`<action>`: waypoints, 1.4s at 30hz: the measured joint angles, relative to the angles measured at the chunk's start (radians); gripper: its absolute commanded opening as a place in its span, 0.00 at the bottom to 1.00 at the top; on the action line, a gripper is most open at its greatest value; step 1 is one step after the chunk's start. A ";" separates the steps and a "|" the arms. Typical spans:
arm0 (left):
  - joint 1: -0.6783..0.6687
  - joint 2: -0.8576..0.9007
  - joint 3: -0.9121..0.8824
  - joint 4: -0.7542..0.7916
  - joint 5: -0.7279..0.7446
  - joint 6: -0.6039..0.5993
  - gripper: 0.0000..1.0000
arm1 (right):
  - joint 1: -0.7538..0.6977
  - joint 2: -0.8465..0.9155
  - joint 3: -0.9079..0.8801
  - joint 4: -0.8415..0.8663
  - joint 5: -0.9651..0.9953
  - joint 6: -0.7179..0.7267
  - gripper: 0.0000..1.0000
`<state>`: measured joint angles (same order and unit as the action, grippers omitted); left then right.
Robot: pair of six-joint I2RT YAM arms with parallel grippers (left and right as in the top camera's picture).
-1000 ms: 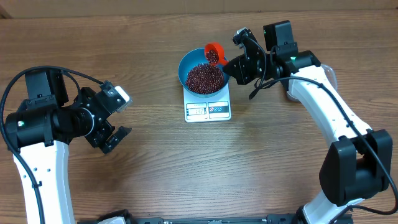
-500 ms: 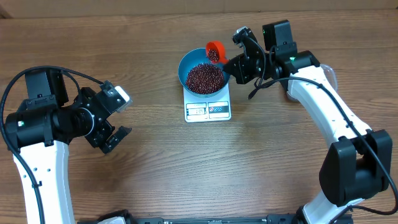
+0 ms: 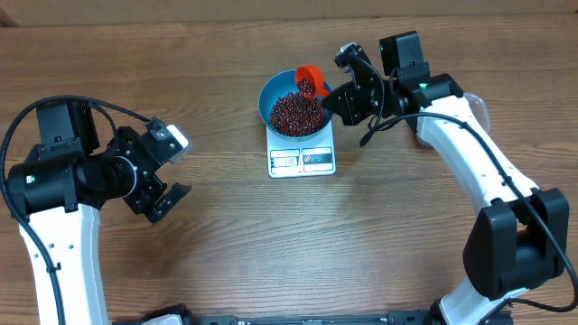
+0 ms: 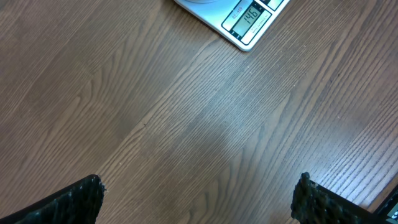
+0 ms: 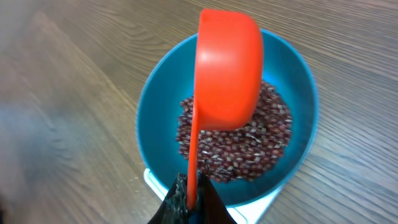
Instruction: Scoop item into bowl and weigh 150g on scale
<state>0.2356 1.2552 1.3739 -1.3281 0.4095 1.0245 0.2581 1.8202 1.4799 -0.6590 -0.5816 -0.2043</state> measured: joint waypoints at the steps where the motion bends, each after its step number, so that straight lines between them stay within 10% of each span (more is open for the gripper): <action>1: 0.000 0.000 0.000 0.000 0.000 0.000 1.00 | 0.000 0.000 0.000 -0.002 0.011 0.000 0.04; 42: 0.000 0.000 0.000 0.000 0.000 0.000 1.00 | 0.000 0.000 0.000 -0.031 0.001 -0.002 0.04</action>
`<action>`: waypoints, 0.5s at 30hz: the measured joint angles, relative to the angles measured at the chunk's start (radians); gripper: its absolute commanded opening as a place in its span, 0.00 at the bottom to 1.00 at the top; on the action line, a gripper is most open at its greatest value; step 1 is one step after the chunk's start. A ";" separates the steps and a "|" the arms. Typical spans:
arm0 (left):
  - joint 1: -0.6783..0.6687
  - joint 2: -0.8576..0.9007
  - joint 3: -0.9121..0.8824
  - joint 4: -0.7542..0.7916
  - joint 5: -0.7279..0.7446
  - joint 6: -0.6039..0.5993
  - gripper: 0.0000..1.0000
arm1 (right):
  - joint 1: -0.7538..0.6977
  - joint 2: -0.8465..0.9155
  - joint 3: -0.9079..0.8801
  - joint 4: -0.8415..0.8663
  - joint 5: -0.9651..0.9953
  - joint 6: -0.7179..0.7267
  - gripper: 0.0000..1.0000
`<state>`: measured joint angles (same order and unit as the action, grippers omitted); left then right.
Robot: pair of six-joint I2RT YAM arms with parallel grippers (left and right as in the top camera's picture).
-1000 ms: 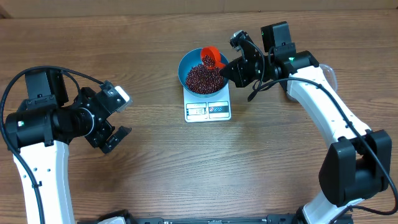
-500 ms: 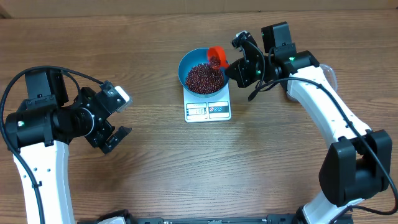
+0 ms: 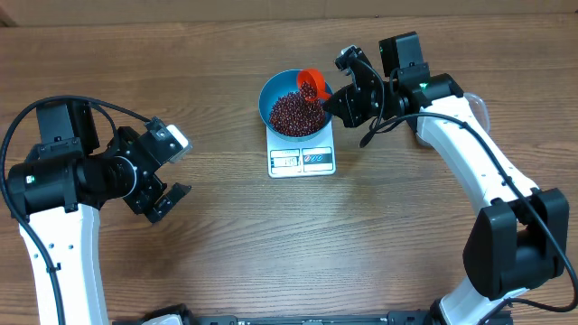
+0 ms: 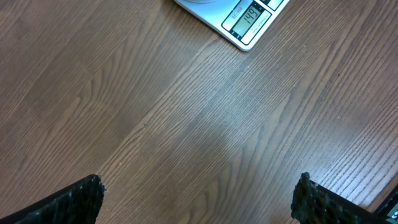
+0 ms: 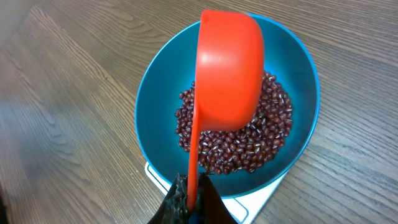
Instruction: Scoop item into bowl and weigh 150g on scale
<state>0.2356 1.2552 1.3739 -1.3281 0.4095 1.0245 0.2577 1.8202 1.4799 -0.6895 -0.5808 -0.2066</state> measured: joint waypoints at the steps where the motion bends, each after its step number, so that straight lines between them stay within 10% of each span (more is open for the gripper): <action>1: 0.000 0.000 0.000 0.000 0.000 0.000 1.00 | 0.000 0.000 0.000 0.001 0.003 0.000 0.04; 15: 0.000 0.000 0.000 0.000 0.000 0.000 1.00 | 0.000 0.000 0.000 0.016 -0.008 0.000 0.04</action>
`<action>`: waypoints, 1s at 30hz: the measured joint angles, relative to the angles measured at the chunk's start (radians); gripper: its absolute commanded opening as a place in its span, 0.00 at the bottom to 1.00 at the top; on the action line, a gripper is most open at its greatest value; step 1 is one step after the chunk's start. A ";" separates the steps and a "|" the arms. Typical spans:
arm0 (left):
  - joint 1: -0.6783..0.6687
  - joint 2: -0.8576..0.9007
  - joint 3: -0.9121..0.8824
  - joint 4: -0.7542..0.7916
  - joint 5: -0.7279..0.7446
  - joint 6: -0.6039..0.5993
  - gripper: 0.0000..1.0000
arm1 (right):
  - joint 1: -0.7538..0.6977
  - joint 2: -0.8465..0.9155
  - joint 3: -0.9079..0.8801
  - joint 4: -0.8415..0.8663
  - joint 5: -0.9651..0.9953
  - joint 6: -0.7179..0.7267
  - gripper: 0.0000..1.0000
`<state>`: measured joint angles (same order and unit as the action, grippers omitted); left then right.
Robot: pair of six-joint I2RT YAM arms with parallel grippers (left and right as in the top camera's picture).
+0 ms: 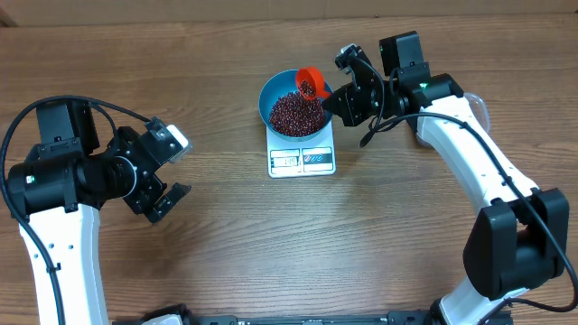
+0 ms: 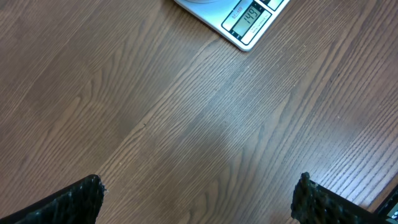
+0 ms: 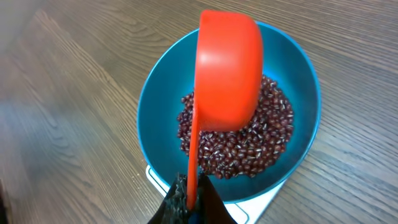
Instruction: Scoop item into bowl and weigh 150g on scale
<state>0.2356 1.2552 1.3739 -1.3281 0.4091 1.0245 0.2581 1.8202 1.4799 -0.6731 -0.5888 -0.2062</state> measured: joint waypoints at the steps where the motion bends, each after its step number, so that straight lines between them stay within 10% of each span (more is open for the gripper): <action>1: 0.000 0.000 0.000 0.000 0.000 0.000 1.00 | 0.000 0.000 0.000 -0.002 0.005 -0.001 0.04; 30: 0.000 0.000 0.000 0.000 0.000 0.000 1.00 | 0.000 0.000 0.000 -0.035 -0.068 0.000 0.04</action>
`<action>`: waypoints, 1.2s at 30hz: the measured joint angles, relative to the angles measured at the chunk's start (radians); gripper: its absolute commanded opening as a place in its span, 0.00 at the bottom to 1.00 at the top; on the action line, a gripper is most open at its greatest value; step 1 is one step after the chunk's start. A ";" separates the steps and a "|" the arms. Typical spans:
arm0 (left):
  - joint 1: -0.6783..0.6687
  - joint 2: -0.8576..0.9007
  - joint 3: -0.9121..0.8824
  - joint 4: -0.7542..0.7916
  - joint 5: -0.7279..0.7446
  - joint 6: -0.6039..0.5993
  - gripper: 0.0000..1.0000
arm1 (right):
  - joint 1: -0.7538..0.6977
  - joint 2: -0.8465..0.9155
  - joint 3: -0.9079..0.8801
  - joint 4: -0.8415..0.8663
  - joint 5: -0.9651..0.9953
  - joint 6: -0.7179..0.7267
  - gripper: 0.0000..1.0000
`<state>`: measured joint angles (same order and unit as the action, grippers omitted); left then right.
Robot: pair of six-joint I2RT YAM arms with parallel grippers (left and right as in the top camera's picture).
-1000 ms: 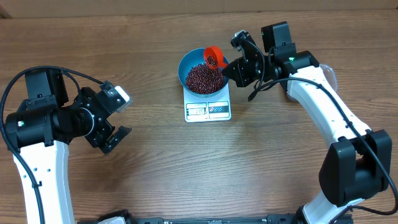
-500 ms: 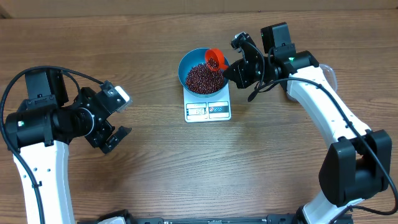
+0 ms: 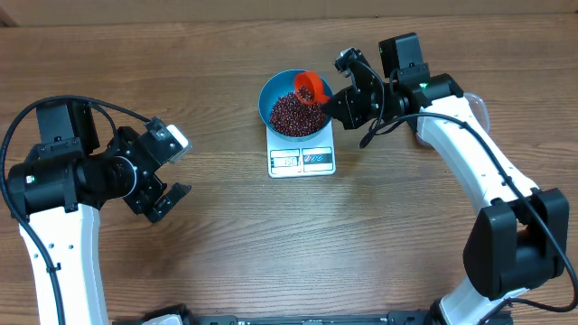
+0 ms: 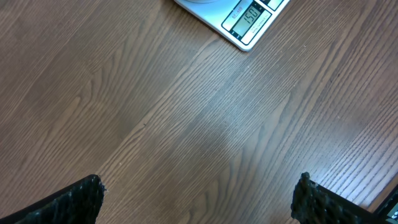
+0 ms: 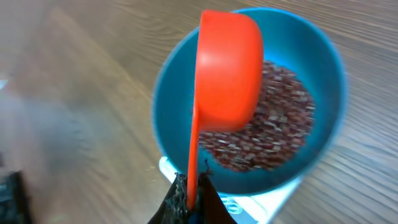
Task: Scoop item into bowl and weigh 150g on scale
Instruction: 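Move the red cup right back over the clear bean container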
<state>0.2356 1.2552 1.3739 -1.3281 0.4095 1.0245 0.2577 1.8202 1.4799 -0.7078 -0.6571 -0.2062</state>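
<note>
A blue bowl of dark red beans stands on a white scale. In the left wrist view the scale's display reads 150. My right gripper is shut on the handle of an orange scoop, whose cup hangs over the bowl's right side; a few beans show in the cup in the overhead view. My left gripper stands open over bare table, far left of the scale, with nothing between its fingers.
A clear container shows partly behind the right arm at the table's right. The brown wooden table stretches around the scale.
The scale's reading has gone from 149 to 150. The scoop has shifted slightly over the bowl, and the right wrist view is blurred. The left arm has not moved.
My right gripper held the tilted scoop over the bowl at every moment. The display read 146 first, then 149 twice, and now 150. The left gripper stayed open and still throughout.
</note>
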 measured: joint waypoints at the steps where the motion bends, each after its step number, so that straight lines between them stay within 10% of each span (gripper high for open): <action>1: 0.000 0.000 0.000 0.000 0.000 0.000 1.00 | -0.002 0.000 0.000 0.000 -0.027 0.000 0.04; 22: 0.000 0.000 0.000 0.000 0.000 0.000 1.00 | -0.535 -0.003 0.001 -0.280 -0.249 0.018 0.04; 36: 0.000 0.000 0.000 0.000 0.000 0.000 1.00 | -0.628 -0.036 0.001 -0.330 0.272 -0.095 0.04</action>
<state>0.2356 1.2552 1.3739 -1.3281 0.4095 1.0245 -0.3698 1.7844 1.4807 -1.0378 -0.3855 -0.3012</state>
